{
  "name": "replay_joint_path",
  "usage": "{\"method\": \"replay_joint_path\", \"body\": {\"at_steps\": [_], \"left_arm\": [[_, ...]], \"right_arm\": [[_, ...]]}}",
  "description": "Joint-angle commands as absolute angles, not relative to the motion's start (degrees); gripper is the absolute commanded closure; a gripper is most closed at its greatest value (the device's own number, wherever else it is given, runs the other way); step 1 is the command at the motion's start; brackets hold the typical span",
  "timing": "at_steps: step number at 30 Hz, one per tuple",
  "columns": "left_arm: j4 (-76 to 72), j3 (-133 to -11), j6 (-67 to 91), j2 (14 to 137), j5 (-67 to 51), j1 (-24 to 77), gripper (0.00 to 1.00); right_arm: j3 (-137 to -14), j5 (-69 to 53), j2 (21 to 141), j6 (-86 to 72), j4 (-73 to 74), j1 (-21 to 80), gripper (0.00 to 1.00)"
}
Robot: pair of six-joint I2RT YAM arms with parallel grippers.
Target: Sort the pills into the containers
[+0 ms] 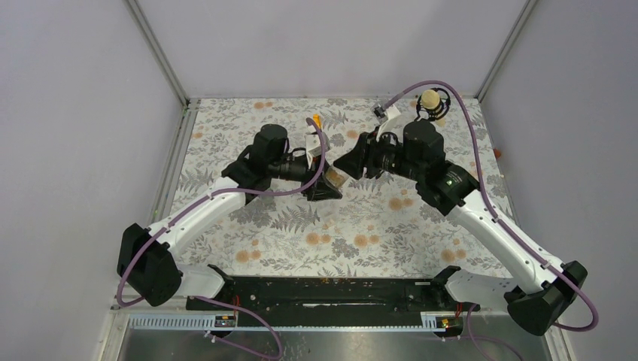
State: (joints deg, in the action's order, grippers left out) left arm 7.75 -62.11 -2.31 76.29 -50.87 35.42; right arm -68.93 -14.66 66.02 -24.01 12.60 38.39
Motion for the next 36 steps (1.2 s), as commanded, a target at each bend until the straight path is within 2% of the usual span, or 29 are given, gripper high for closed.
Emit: {"method": "replay_joint_path", "body": {"at_steps": [1,3,5,6,7,9,10,12,16,20,26,31,36], "left_arm": [[9.33,-62.38,-5.83,75.65,-55.23,34.51,1.0],[10.37,-62.42,-7.14,75.35,-57.63,34.54,1.0],[11.01,-62.24,-8.27,74.87,-59.31,34.52,1.0],[11.19,-62.14,-8.55,74.74,-59.62,34.54,1.0],[11.17,-62.14,-8.64,74.63,-59.22,34.54,1.0],[11.25,-62.2,-8.26,74.7,-56.2,34.53,1.0],[11.41,-62.37,-8.12,74.89,-54.54,34.54,1.0],[11.02,-62.71,-7.25,75.49,-51.69,34.54,1.0],[8.28,-62.45,-4.44,76.45,-48.71,34.54,1.0],[6.16,-61.64,-3.03,76.39,-48.04,34.54,1.0],[6.15,-61.61,-2.72,76.21,-47.33,34.52,1.0],[6.49,-61.75,-2.45,76.3,-46.82,34.54,1.0],[5.8,-61.52,-1.26,75.6,-45.08,34.53,1.0]], "right_arm": [[-66.39,-37.16,61.64,-8.33,11.3,35.85,0.99],[-66.76,-42.11,61.21,-6.17,12.44,34.26,1.0],[-68.19,-41.79,61.6,-6.5,13.81,32.9,1.0],[-68.69,-39.67,61.65,-7.0,14.32,32.58,0.95],[-69.14,-36.4,61.8,-8.13,14.71,32.48,0.72],[-69.99,-31.22,62.66,-10.67,14.86,32.53,0.38],[-70.05,-28.46,62.97,-13.08,14.57,32.64,0.29],[-68.24,-24.94,63.3,-18.97,11.81,32.8,0.22],[-64.7,-18.17,63.05,-27.7,7.82,34.44,0.2],[-65.02,-15.07,64.57,-30.01,8.69,35.96,0.2],[-64.87,-14.76,64.42,-32.17,6.63,35.99,0.36],[-66.56,-14.08,64.82,-31.7,8.48,35.99,0.25],[-68.19,-13.81,67.4,-35.14,9.81,36.19,0.28]]}}
